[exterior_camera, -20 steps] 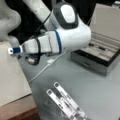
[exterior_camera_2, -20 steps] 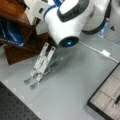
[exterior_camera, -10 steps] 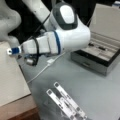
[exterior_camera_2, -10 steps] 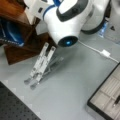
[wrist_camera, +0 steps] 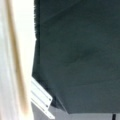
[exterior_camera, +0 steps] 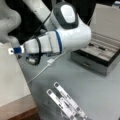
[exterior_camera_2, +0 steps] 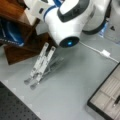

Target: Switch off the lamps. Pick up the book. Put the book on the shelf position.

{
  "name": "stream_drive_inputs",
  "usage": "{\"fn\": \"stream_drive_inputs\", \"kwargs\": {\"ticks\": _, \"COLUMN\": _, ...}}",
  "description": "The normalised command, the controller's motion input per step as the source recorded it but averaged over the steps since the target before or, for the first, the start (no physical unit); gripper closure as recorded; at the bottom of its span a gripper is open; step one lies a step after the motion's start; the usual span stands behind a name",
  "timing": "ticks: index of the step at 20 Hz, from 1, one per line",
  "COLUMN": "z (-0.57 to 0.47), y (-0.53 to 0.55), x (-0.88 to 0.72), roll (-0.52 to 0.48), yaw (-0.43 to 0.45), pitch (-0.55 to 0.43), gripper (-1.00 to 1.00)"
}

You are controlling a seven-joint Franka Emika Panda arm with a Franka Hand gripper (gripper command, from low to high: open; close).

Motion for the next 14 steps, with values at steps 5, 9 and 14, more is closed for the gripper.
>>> {"fn": "stream_drive_inputs", "kwargs": {"ticks": 5, "z": 0.1, "y": 0.1, "x": 0.1, "roll": -0.034, "yaw": 0.1, "pitch": -0.103, "gripper": -1.0}}
{"fn": "stream_drive_inputs", "kwargs": {"ticks": 9, "z": 0.11, "y": 0.22, "x": 0.18, "roll": 0.263, "yaw": -0.061, "pitch": -0.267, "gripper": -1.0}}
{"fn": "stream_drive_inputs", "kwargs": {"ticks": 14, "z": 0.05, "y": 0.4, "x": 0.29, "roll": 0.682, "yaw": -0.319, "pitch": -0.471, "gripper": -1.0}}
